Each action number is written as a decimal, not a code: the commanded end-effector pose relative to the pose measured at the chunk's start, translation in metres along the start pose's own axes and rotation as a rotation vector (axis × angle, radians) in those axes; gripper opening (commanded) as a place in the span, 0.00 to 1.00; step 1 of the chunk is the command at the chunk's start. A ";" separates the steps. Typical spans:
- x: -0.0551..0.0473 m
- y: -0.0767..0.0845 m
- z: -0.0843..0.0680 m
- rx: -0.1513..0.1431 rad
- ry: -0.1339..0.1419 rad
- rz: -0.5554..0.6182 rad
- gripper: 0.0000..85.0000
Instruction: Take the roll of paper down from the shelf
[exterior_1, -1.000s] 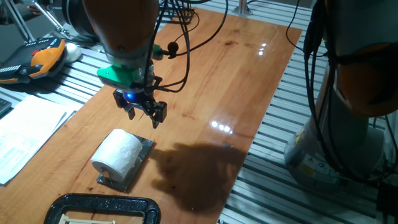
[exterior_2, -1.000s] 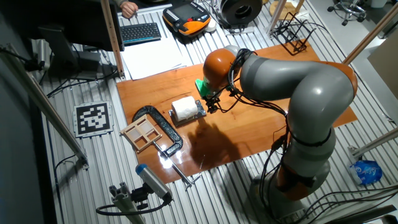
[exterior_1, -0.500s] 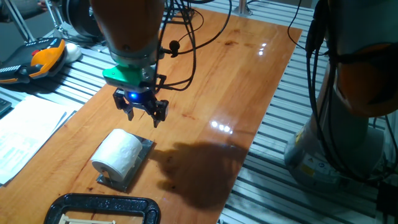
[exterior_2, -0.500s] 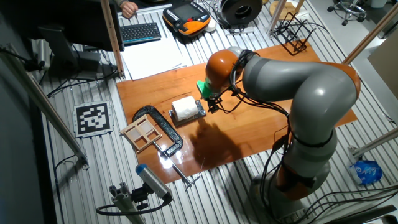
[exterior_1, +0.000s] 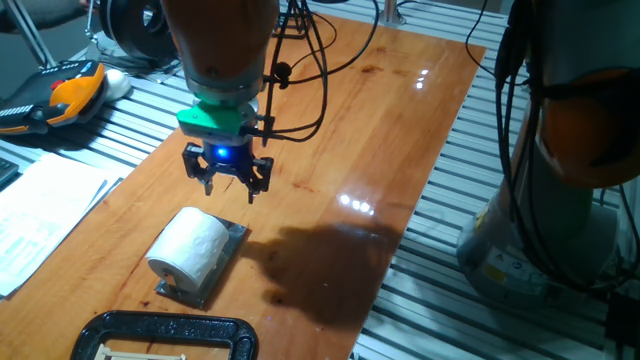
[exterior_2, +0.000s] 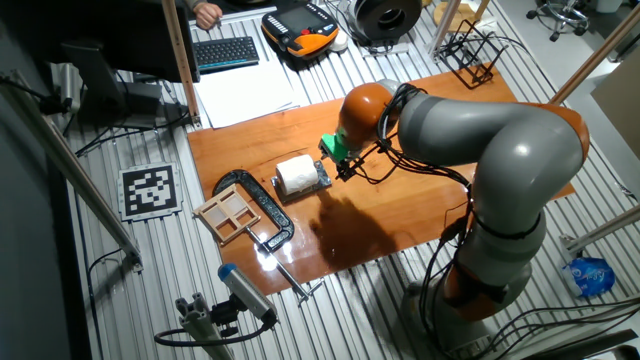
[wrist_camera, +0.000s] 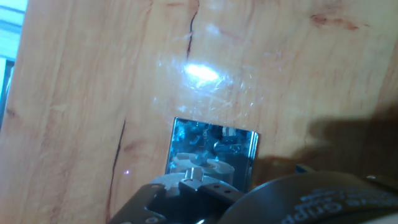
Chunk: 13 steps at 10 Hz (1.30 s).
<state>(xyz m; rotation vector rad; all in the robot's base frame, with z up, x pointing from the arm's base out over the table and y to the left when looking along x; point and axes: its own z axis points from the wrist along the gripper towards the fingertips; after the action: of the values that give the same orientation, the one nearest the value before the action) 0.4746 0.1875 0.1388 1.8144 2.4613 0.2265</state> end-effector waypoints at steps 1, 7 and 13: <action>0.000 0.000 0.000 0.004 -0.004 0.033 0.80; 0.026 0.003 -0.003 0.048 0.050 0.199 0.80; 0.075 0.031 -0.011 0.045 -0.003 0.293 0.80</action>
<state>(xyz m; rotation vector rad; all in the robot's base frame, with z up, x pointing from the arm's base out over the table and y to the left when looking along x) 0.4811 0.2686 0.1566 2.1939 2.1970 0.1797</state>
